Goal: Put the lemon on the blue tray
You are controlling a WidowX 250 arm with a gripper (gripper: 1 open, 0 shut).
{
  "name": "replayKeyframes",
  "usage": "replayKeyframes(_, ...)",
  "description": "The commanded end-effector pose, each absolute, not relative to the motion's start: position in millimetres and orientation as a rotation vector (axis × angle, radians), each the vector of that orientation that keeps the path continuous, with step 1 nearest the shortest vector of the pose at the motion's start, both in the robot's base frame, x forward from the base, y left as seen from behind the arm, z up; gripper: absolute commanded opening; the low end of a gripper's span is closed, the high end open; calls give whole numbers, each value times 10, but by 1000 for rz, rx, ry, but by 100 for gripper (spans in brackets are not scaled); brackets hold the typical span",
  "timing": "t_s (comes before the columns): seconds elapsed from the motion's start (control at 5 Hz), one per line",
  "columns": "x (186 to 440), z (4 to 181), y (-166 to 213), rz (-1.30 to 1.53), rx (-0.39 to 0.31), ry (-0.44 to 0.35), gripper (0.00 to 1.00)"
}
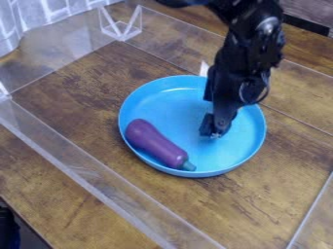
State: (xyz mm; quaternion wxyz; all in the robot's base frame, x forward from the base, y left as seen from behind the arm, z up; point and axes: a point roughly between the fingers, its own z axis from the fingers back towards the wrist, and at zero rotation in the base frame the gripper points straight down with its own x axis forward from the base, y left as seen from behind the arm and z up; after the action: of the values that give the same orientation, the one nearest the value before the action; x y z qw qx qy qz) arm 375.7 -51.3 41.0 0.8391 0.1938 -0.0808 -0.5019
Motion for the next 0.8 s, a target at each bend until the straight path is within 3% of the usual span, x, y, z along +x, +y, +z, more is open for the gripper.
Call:
replayKeyframes(0.0, 3797, 428, -599, -983, 433, -195, 100)
replayKeyframes(0.2, 3805, 387, -708, -916, 441, -185, 100)
replayKeyframes(0.6, 3806, 916, -530, -850, 476, -226, 100)
